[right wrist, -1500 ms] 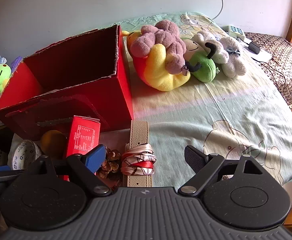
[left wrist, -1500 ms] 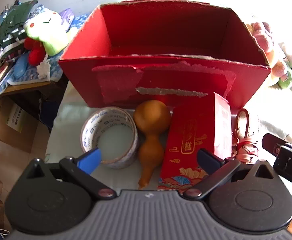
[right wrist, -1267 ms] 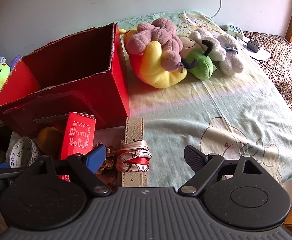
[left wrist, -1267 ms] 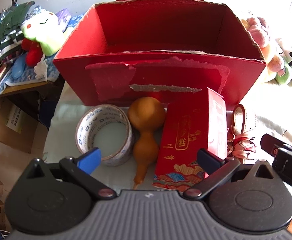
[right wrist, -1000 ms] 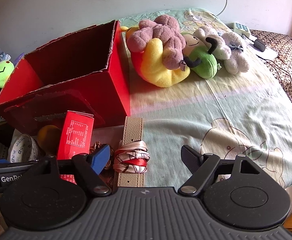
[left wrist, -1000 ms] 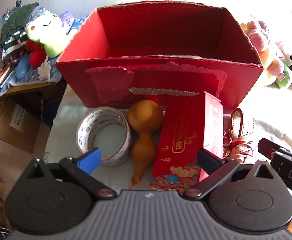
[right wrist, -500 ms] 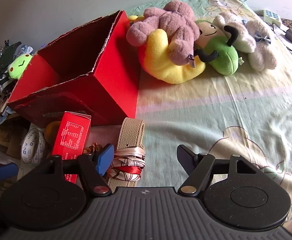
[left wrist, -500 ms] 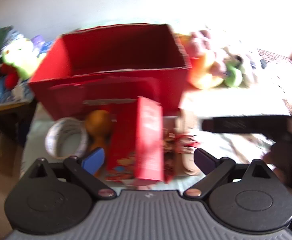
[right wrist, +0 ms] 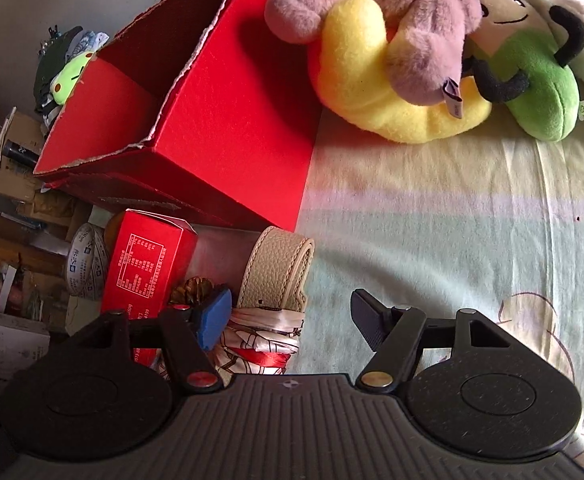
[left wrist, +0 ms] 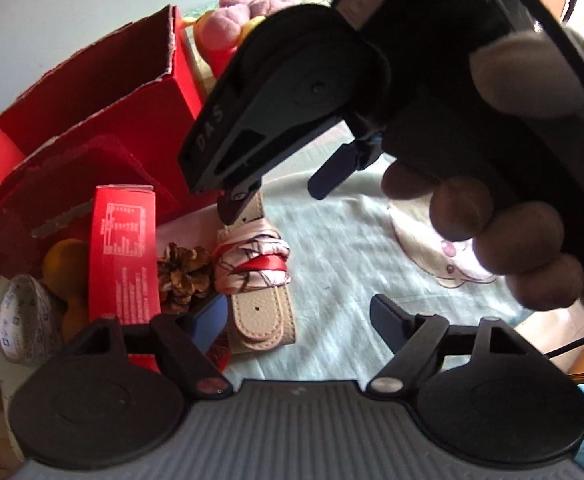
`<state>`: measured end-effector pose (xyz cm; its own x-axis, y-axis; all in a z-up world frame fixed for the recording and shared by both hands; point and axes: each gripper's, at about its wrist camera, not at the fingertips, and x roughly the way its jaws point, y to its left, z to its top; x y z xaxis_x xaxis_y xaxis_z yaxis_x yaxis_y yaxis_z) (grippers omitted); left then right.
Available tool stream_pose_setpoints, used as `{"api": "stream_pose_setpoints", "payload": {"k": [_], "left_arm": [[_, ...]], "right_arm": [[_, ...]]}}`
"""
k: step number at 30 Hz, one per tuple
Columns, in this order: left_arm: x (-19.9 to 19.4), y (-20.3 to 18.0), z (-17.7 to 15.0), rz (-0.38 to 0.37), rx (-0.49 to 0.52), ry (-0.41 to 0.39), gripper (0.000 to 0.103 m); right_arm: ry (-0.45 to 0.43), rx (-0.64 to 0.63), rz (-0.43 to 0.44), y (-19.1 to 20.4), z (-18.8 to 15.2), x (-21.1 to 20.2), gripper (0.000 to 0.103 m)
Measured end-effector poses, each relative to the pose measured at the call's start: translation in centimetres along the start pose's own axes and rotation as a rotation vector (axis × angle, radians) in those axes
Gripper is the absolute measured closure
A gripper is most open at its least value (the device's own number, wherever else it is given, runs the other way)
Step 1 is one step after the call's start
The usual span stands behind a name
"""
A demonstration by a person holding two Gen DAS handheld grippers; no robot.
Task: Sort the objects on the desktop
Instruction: 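Close the right gripper on the beige leather strap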
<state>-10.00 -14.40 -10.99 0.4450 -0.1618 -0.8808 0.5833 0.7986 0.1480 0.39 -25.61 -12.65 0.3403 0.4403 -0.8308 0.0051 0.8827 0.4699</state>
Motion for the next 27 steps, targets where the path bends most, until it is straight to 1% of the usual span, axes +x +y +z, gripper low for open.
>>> {"api": "stream_pose_setpoints", "payload": {"k": [3,5,7,8,9,10,11,13,14,15,16,19,21,23,24,26,27], "left_arm": [[1.2,0.3,-0.3,0.007,-0.037,0.033,0.023],[1.8,0.1,-0.4,0.025,-0.047,0.038,0.023],[2.1,-0.3,-0.4,0.057,-0.034,0.036,0.026],[2.2,-0.4,-0.4,0.068,-0.032,0.034,0.028],[2.2,-0.5,-0.4,0.076,-0.033,0.033,0.028],[2.1,-0.6,-0.3,0.087,-0.032,0.035,0.032],[2.0,-0.7,-0.3,0.100,-0.021,0.034,0.037],[1.5,-1.2,-0.2,0.107,0.006,0.023,0.041],[1.4,-1.4,-0.2,0.102,0.015,0.020,0.039],[1.4,-1.6,-0.1,0.098,0.022,0.020,0.037],[1.5,-1.8,-0.1,0.094,0.025,0.020,0.035],[1.9,-2.1,0.4,0.090,0.028,0.013,0.036],[2.0,-2.1,0.6,0.104,0.029,0.009,0.045],[1.8,-1.9,0.7,0.107,0.024,0.000,0.064],[1.6,-1.8,0.8,0.101,0.019,-0.005,0.067],[1.1,-1.6,0.9,0.058,0.006,-0.014,0.078],[0.8,-1.6,0.9,0.048,0.009,-0.023,0.080]], "right_arm": [[0.026,-0.001,0.014,0.3,0.4,1.1,0.033],[0.055,0.009,0.009,0.2,0.7,2.0,0.035],[0.084,0.024,0.025,-0.1,0.7,2.7,0.048],[0.079,0.027,0.037,-0.2,0.6,2.7,0.055],[0.081,0.029,0.043,-0.4,0.6,2.6,0.056],[0.083,0.034,0.053,-0.6,0.6,2.5,0.057],[0.083,0.044,0.063,-1.0,0.6,2.2,0.058],[0.081,0.062,0.069,-1.9,0.6,1.5,0.060],[0.083,0.077,0.093,-2.4,0.6,1.1,0.068],[0.086,0.092,0.109,-2.9,0.5,0.8,0.068],[0.089,0.098,0.107,-3.3,0.5,0.6,0.068],[0.082,0.128,0.126,-4.6,0.2,0.1,0.068],[0.069,0.153,0.129,-5.4,0.0,-0.7,0.068],[0.054,0.167,0.124,-6.2,-0.2,-1.5,0.067],[0.050,0.182,0.130,-6.8,-0.3,-1.9,0.068],[0.040,0.213,0.143,-8.0,-0.4,-3.0,0.069],[0.029,0.218,0.146,-8.4,-0.3,-3.7,0.069]]}}
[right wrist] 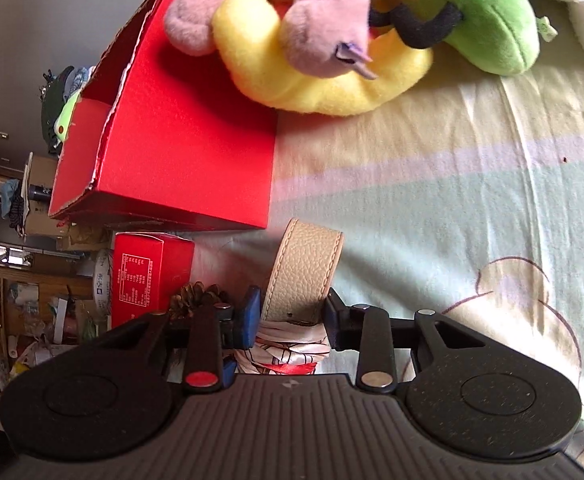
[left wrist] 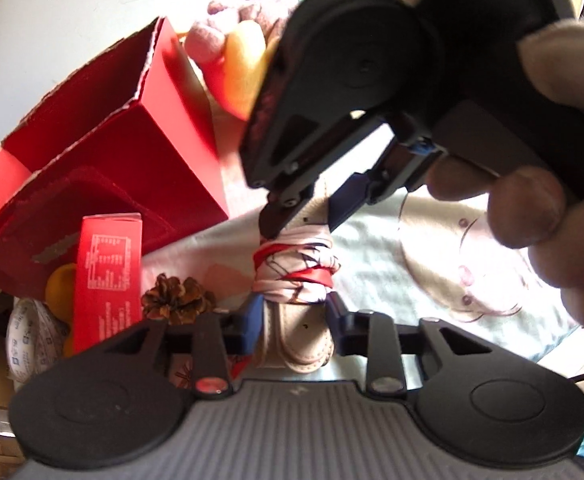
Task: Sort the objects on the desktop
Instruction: 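Close the right gripper on the beige leather strap, then lift the strap into the red cardboard box and open the right gripper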
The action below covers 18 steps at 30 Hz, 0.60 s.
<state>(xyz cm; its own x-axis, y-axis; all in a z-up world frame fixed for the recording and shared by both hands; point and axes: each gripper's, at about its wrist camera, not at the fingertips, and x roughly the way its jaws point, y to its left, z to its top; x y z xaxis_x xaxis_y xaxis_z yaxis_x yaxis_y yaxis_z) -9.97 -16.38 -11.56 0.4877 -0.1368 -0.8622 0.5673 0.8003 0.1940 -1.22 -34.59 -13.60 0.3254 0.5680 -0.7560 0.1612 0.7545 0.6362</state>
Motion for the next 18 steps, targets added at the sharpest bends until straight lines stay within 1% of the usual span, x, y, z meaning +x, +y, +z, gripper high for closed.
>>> {"api": "stream_pose_setpoints", "payload": {"k": [2,3,5,7,12,15,18], "left_arm": [[-0.6,0.0,0.3,-0.027,0.004,-0.018,0.085],[-1.0,0.0,0.5,-0.050,-0.004,-0.029,0.086],[-1.9,-0.2,2.0,-0.088,-0.018,-0.065,0.088],[-3.1,0.4,3.5,-0.111,-0.033,-0.113,0.089],[-7.3,4.0,7.2,-0.137,-0.051,-0.268,0.091],[-9.3,7.2,8.8,-0.128,-0.044,-0.338,0.091],[-10.0,11.1,10.2,-0.125,-0.050,-0.364,0.091]], "right_arm": [[-0.038,-0.008,0.005,0.6,0.1,-1.3,0.071],[-0.057,-0.018,0.002,0.7,0.2,-2.1,0.072],[-0.109,-0.045,-0.004,1.5,0.4,-4.0,0.072],[-0.160,-0.070,0.003,2.8,1.0,-5.3,0.072],[-0.289,-0.172,0.033,8.4,3.6,-8.6,0.072],[-0.344,-0.265,0.031,12.8,5.9,-8.2,0.072],[-0.356,-0.370,-0.006,17.2,8.3,-6.3,0.072]]}}
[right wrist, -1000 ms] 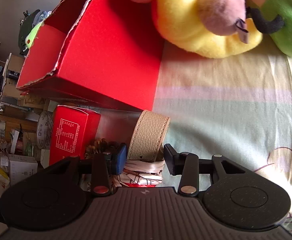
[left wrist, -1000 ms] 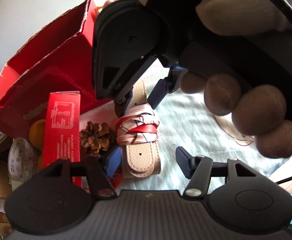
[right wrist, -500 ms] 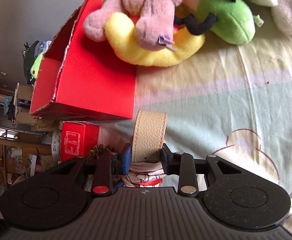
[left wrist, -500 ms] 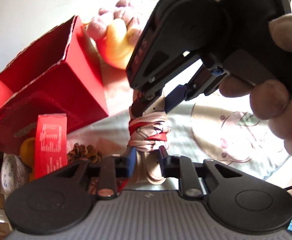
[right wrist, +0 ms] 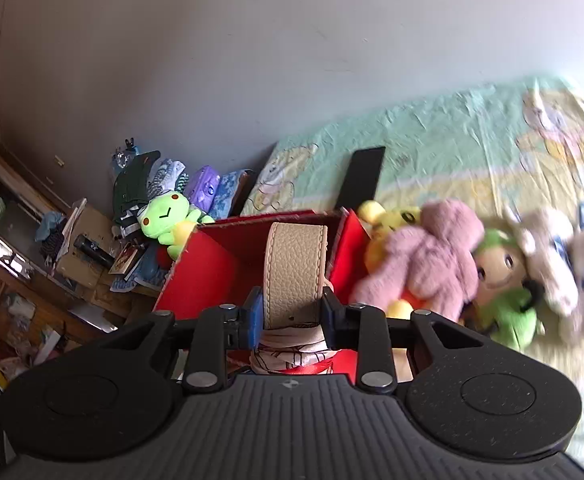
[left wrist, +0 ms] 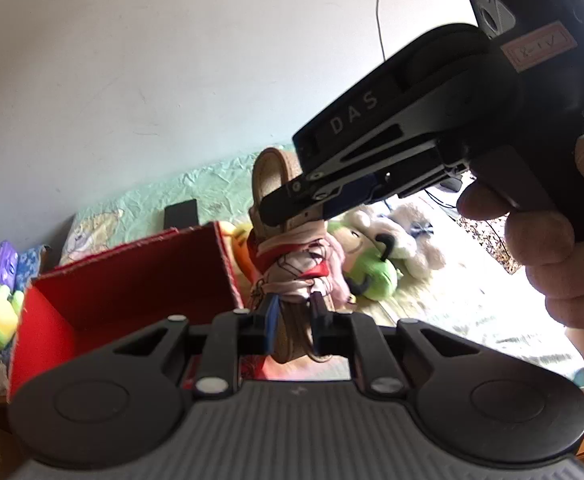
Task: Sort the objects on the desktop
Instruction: 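Lift the strap into the red cardboard box and open the right gripper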
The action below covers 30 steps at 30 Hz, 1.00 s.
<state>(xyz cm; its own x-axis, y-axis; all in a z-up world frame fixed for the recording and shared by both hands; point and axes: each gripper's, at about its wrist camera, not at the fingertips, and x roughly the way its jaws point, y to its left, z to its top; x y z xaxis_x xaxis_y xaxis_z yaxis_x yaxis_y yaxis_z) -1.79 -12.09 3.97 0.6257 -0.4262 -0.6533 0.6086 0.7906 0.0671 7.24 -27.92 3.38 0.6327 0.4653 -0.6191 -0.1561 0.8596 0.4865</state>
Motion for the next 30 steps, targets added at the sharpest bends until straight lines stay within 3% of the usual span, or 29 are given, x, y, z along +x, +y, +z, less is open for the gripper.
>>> {"api": "stream_pose_setpoints", "payload": {"k": [3,6,12,17,25,30], "left_arm": [[1.1,4.1,0.4,-0.008,-0.007,0.027,0.096],[3.0,8.1,-0.3,-0.071,-0.039,0.081,0.099],[9.7,13.0,-3.2,-0.165,-0.102,0.231,0.099],[14.0,15.9,-5.7,-0.217,-0.161,0.375,0.099],[17.7,18.0,-6.4,-0.302,-0.209,0.512,0.098],[18.9,18.9,-5.8,-0.330,-0.227,0.537,0.098]], "right_arm": [[0.073,-0.072,-0.040,2.3,2.0,4.5,0.072],[0.190,-0.123,-0.082,3.4,2.5,9.1,0.072],[0.389,-0.219,-0.237,5.1,1.1,18.0,0.072],[0.499,-0.196,-0.344,3.8,0.0,22.0,0.072],[0.492,-0.127,-0.438,2.7,0.1,22.5,0.071],[0.385,-0.108,-0.423,3.4,1.1,19.6,0.064]]}}
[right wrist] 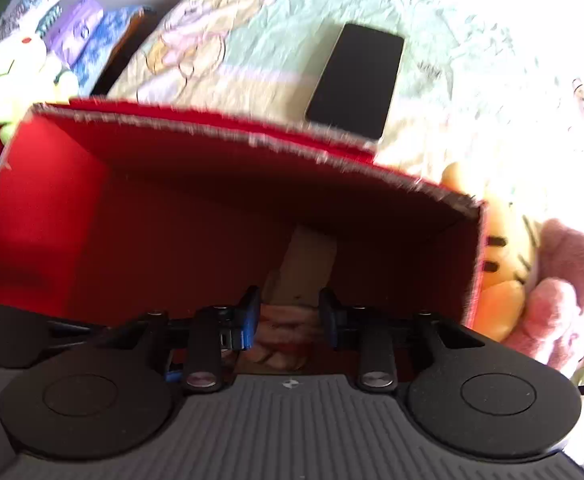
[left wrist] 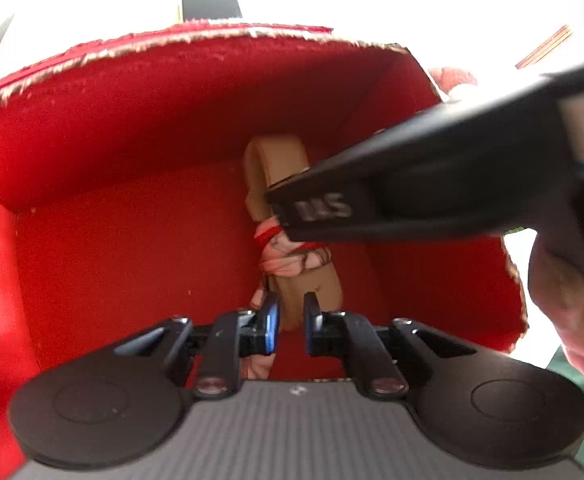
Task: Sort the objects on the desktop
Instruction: 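Lift the strap into the red cardboard box and open the right gripper, then withdraw the right gripper from the cardboard box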
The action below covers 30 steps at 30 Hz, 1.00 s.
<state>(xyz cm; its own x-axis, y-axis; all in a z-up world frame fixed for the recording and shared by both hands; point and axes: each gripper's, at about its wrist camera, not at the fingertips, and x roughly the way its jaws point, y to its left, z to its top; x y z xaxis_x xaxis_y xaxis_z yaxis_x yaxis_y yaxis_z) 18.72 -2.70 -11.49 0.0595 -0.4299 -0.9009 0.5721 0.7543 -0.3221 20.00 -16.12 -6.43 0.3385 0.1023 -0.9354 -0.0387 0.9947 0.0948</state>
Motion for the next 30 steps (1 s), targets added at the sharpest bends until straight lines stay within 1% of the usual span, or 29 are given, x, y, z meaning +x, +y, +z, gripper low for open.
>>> {"api": "stream_pose_setpoints", "payload": {"k": [1,2,4,6,8,10,13,15,16,17,18,19,21,25,27,30], "left_arm": [[0.0,0.0,0.3,-0.001,0.007,-0.001,0.098],[0.1,0.1,0.5,0.001,0.012,-0.001,0.098],[0.6,0.2,1.3,0.016,0.018,0.005,0.097],[1.9,0.7,2.7,0.009,0.012,0.048,0.096],[3.2,0.8,3.4,-0.009,0.001,0.095,0.097],[3.6,0.4,4.0,-0.030,0.008,0.107,0.096],[4.2,-1.1,4.7,0.003,0.069,0.121,0.093],[4.5,-2.0,5.0,0.004,0.101,0.127,0.093],[4.6,-2.5,5.0,0.003,0.114,0.127,0.092],[4.8,-2.9,5.0,0.000,0.122,0.126,0.090],[4.8,-3.4,4.9,-0.004,0.127,0.123,0.088],[4.8,-3.8,4.8,-0.010,0.134,0.117,0.088],[4.7,-4.5,4.6,-0.012,0.141,0.108,0.083],[4.4,-4.7,4.4,-0.013,0.121,0.104,0.083],[3.8,-4.7,3.9,0.011,0.104,0.085,0.083],[2.2,-5.4,2.8,0.082,0.108,0.036,0.083]], "right_arm": [[-0.047,0.020,0.004,-0.4,-0.1,-1.1,0.063],[-0.098,0.037,0.007,-0.8,-0.2,-2.3,0.058],[-0.178,0.065,0.017,-1.7,-0.5,-4.3,0.058],[-0.224,0.118,0.037,-2.9,-1.0,-5.7,0.059],[-0.254,0.164,0.070,-4.0,-1.7,-6.8,0.060],[-0.280,0.205,0.086,-5.1,-2.4,-7.7,0.061],[-0.312,0.245,0.118,-6.4,-3.2,-8.3,0.063],[-0.324,0.266,0.123,-7.0,-3.7,-8.7,0.063],[-0.325,0.278,0.125,-6.9,-3.1,-8.4,0.064],[-0.328,0.288,0.131,-7.1,-3.4,-8.5,0.065],[-0.330,0.294,0.138,-7.2,-3.6,-8.4,0.065],[-0.334,0.299,0.146,-7.3,-3.8,-8.3,0.065],[-0.340,0.304,0.144,-7.4,-4.1,-8.5,0.066],[-0.349,0.330,0.128,-7.8,-4.8,-8.5,0.066],[-0.348,0.331,0.118,-7.9,-5.3,-8.7,0.066],[-0.345,0.313,0.120,-7.7,-6.2,-9.0,0.066]]}}
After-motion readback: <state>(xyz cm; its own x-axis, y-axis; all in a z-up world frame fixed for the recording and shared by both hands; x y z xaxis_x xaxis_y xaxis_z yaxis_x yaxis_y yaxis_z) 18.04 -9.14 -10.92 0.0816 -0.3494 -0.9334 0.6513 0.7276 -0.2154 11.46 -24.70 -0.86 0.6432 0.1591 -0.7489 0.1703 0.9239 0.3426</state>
